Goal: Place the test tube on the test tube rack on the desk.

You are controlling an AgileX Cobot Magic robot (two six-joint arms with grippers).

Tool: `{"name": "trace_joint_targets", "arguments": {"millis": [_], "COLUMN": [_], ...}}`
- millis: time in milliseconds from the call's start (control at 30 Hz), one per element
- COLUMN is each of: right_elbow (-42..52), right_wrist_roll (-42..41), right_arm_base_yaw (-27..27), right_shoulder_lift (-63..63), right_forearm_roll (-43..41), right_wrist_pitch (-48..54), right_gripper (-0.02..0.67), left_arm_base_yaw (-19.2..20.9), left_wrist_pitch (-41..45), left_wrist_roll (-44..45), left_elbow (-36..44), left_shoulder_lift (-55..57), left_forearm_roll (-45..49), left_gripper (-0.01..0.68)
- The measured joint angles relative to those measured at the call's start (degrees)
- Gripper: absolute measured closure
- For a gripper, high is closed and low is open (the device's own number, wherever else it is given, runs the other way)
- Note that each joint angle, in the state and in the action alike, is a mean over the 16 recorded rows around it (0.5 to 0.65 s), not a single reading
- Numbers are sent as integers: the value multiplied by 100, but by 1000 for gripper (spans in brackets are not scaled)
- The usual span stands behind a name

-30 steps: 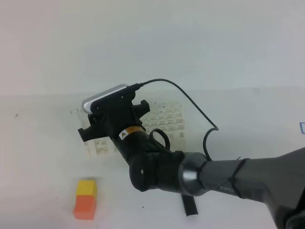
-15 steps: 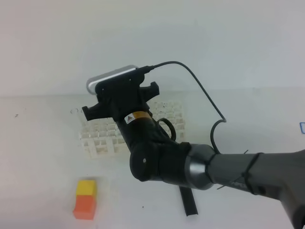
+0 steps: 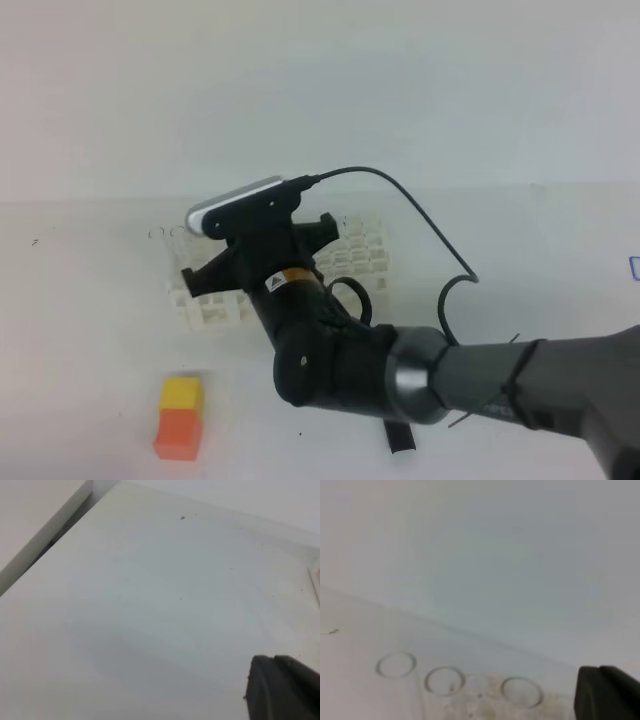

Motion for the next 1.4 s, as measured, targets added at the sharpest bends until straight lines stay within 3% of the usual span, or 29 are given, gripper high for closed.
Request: {"name": "trace_joint_targets", "arguments": {"millis": [367, 800, 1100, 1400], "right_elbow": [44, 69, 109, 537], "right_wrist_roll": [-129, -891, -1099, -1122], "right_arm_base_yaw": [170, 205, 202, 185], "right_shoulder_lift": [-4, -661, -2122, -3754], "right_forearm_roll": [63, -224, -1761, -3778], "right_wrist_pitch": [138, -757, -681, 1061], "right_gripper": [650, 650, 650, 650], "left_arm_base_yaw": [0, 0, 0, 0], "left_wrist_pitch": [-18, -6, -7, -14], "left_wrist_roll": [0, 0, 0, 0], "left_elbow": [11, 0, 0, 0], "left_shoulder_lift": [0, 8, 0, 0], "left_forearm_roll": [1, 0, 0, 0], "left_gripper": [673, 673, 673, 673]}}
